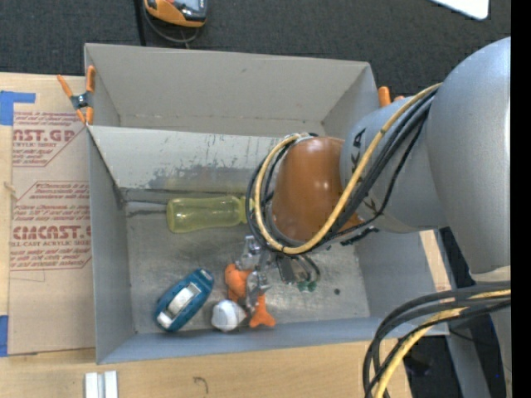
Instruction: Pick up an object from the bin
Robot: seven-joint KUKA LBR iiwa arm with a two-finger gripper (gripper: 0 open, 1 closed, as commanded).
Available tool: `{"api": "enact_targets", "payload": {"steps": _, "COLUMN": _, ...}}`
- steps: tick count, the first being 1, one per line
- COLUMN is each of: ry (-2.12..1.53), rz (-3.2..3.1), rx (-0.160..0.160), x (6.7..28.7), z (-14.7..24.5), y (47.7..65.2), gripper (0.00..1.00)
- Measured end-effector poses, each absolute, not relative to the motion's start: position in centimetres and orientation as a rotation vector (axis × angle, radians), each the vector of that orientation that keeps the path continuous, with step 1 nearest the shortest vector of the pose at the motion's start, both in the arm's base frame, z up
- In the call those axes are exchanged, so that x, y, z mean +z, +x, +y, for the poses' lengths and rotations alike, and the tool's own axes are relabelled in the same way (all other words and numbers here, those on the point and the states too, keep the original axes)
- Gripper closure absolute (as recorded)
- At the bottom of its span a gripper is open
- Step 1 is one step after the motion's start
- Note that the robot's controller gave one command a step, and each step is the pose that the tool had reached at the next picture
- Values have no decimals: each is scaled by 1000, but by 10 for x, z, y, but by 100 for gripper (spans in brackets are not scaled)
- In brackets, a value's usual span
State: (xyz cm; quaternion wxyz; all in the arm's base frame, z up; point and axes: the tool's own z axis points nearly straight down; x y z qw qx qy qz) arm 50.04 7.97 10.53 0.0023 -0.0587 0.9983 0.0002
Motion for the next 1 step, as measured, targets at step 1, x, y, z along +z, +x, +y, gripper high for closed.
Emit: {"api": "enact_targets", "payload": {"steps": 1, "ry": -185, "rz": 3134, "rx": 0, "x": 113, "z": 80, "y": 500, "gripper": 100}}
